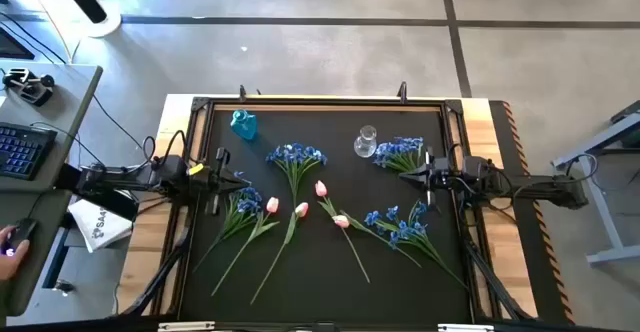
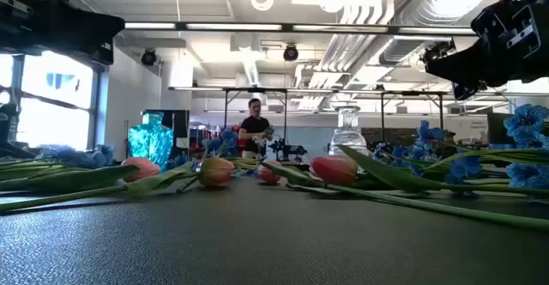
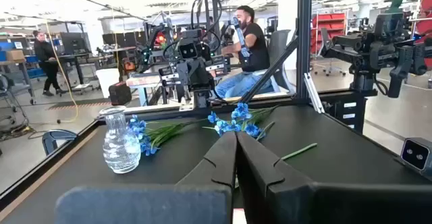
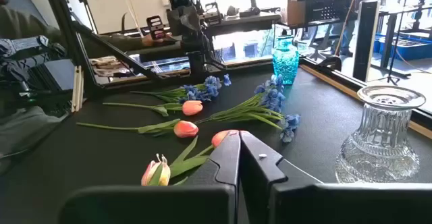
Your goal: Sort flowers into vase by color
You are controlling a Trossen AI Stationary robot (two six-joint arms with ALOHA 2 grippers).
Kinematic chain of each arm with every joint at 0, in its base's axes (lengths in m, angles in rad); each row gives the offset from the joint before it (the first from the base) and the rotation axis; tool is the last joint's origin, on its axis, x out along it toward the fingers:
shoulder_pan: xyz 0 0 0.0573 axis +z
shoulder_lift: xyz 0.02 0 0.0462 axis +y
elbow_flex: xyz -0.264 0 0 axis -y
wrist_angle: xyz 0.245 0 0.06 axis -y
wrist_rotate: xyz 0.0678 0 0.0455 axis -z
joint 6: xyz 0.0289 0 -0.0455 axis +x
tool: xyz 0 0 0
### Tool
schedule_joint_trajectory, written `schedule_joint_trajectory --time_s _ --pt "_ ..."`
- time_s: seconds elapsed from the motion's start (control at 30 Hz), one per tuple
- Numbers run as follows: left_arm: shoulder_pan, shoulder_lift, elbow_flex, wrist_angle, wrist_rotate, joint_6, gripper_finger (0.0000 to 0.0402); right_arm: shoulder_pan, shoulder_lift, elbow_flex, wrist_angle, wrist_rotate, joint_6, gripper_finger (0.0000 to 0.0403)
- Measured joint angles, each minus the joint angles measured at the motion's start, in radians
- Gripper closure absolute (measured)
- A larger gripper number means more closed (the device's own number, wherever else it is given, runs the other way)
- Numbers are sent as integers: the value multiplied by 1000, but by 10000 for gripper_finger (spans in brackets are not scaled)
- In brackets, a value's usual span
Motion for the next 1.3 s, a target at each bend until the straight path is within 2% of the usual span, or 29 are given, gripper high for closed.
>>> schedule_joint_trajectory --time_s 1.17,1.3 --pt "0 0 0 0 0 0 401 0 0 0 0 0 -1 402" --pt "0 0 0 0 0 0 401 0 0 0 0 0 -45 402"
